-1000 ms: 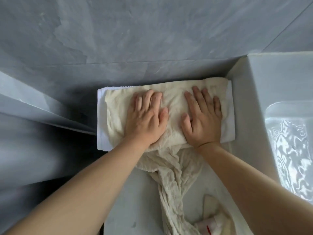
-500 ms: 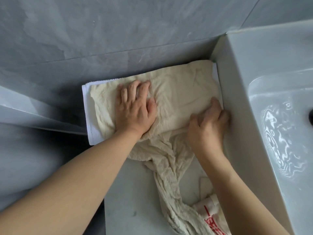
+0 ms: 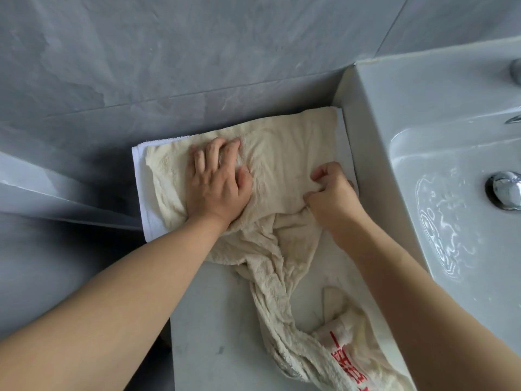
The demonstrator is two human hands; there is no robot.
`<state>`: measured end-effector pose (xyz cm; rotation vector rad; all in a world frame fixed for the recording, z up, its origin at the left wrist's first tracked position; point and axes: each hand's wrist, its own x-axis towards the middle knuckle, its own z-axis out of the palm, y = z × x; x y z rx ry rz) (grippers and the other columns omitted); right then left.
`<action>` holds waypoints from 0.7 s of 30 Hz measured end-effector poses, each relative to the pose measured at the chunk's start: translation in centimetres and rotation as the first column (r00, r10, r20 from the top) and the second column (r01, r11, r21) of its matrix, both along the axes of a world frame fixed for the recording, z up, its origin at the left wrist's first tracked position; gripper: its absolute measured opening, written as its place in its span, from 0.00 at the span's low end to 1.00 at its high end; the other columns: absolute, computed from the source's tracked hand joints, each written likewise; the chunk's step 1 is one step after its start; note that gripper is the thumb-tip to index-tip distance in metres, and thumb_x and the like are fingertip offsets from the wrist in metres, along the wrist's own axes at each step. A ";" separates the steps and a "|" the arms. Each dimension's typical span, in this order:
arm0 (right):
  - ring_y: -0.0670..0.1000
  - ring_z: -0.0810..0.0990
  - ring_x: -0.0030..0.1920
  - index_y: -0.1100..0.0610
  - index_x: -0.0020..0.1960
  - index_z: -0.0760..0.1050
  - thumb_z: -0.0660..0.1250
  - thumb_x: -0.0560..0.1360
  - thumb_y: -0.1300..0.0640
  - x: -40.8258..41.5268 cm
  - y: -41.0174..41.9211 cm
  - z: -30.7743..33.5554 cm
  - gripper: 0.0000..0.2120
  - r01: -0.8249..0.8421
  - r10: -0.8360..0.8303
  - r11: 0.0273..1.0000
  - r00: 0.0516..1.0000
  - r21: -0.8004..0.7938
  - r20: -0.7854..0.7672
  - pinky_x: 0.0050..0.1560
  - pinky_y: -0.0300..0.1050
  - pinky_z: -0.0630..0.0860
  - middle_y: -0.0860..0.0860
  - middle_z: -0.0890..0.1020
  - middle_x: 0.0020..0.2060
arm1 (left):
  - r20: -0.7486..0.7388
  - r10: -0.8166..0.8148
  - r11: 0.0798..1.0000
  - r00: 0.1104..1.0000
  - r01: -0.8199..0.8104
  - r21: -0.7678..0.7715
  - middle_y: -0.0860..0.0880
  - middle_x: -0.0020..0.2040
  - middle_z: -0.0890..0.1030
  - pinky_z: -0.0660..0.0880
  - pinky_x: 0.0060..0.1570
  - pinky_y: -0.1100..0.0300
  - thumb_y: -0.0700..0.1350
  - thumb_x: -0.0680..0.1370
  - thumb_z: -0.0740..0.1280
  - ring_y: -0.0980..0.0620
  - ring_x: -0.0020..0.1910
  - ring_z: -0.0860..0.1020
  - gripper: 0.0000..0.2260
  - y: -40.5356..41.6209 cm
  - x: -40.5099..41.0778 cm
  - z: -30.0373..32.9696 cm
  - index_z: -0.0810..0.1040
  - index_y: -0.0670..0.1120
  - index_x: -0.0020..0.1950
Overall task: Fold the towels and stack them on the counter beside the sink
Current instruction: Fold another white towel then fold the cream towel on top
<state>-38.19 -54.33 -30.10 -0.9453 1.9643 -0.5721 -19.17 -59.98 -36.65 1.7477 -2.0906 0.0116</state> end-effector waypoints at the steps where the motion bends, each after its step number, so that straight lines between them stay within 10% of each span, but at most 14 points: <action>1: 0.51 0.74 0.37 0.47 0.55 0.67 0.65 0.74 0.64 -0.6 -0.2 0.2 0.16 -0.058 0.059 0.997 0.998 0.051 -0.007 0.30 0.40 0.69 0.55 0.74 0.52 | -0.001 0.000 1.000 1.000 0.000 0.004 0.44 0.64 0.76 0.63 0.71 0.40 0.49 0.74 0.61 0.39 0.60 0.74 0.23 0.0 0.0 0.0 0.76 0.46 0.67; 5: 0.54 0.73 0.37 0.50 0.57 0.66 0.63 0.74 0.64 -2.4 -0.6 1.9 0.16 -0.309 0.345 0.934 0.909 0.180 -0.232 0.34 0.45 0.69 0.52 0.75 0.41 | 0.007 0.009 1.000 1.000 -0.009 0.026 0.44 0.65 0.76 0.65 0.69 0.39 0.50 0.74 0.61 0.38 0.59 0.73 0.23 0.0 0.0 0.2 0.76 0.46 0.68; 13: 0.62 0.68 0.62 0.64 0.69 0.64 0.56 0.77 0.61 0.1 1.0 3.5 0.22 -0.441 0.585 0.799 0.413 0.408 -0.698 0.54 0.49 0.68 0.61 0.60 0.67 | 0.022 0.017 1.000 1.000 -0.017 0.005 0.45 0.65 0.76 0.63 0.71 0.42 0.50 0.74 0.60 0.39 0.59 0.74 0.23 0.0 0.1 0.0 0.76 0.47 0.69; 21: 0.64 0.68 0.64 0.66 0.66 0.67 0.54 0.78 0.63 0.4 -6.9 2.9 0.18 -0.450 0.386 0.886 0.588 0.110 -0.711 0.63 0.52 0.66 0.64 0.69 0.64 | 0.026 0.011 0.997 1.000 -0.012 0.072 0.46 0.68 0.73 0.59 0.74 0.43 0.54 0.76 0.55 0.40 0.63 0.71 0.25 0.2 0.2 0.3 0.73 0.48 0.71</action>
